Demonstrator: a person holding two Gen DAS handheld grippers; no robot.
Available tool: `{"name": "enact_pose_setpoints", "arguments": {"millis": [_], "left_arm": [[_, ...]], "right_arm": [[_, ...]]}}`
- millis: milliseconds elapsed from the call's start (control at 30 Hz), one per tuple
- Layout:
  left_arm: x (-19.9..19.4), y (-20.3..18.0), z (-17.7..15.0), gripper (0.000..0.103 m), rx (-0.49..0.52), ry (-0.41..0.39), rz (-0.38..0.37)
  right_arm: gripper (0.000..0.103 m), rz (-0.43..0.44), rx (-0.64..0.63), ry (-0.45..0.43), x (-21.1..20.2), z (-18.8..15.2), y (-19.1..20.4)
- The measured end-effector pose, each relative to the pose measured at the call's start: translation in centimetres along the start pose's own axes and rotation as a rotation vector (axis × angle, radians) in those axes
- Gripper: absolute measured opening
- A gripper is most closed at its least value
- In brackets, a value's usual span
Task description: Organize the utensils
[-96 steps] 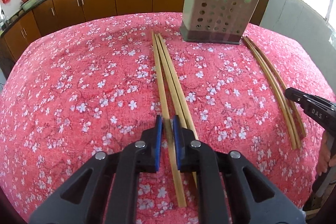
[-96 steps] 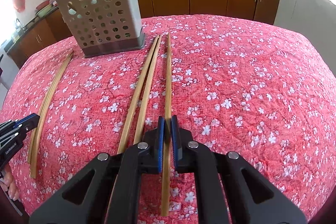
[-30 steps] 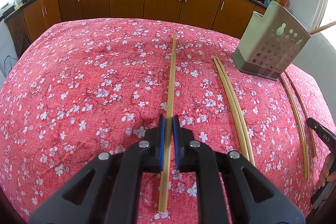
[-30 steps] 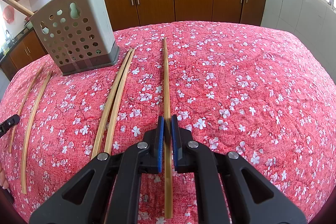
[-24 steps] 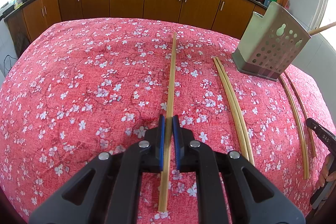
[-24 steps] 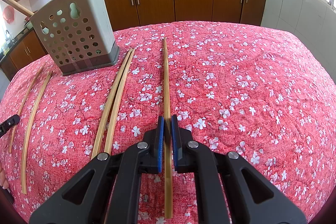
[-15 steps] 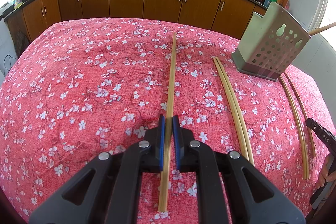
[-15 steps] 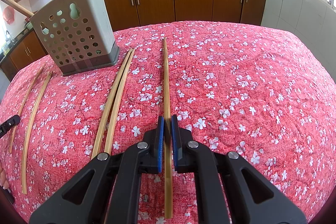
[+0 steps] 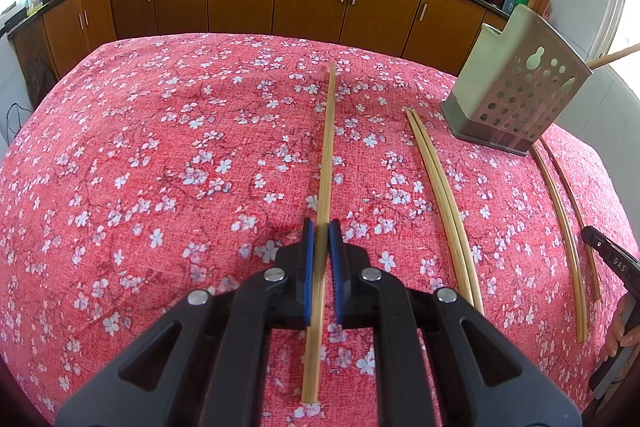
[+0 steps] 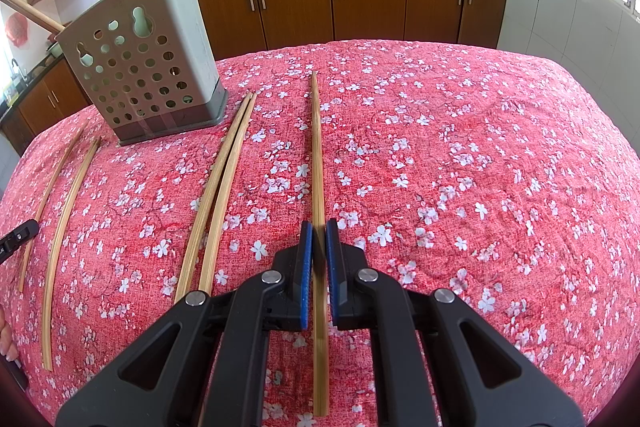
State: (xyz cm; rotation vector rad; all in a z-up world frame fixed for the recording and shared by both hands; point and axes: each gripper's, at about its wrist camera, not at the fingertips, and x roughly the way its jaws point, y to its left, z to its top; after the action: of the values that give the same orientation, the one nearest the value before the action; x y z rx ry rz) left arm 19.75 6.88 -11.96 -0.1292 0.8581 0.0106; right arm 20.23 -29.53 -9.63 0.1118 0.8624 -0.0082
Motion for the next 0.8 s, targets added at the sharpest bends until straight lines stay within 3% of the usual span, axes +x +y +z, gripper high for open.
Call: {"name": "enact_pose_setpoints", "arguments": {"millis": [800], "left_arm": [[0.00,0.10,0.03,0.012,-0.003,0.000,-0.004]], "right_arm": [[0.008,0.000,0.000,0.000,0.03,0.01,-0.02]]}}
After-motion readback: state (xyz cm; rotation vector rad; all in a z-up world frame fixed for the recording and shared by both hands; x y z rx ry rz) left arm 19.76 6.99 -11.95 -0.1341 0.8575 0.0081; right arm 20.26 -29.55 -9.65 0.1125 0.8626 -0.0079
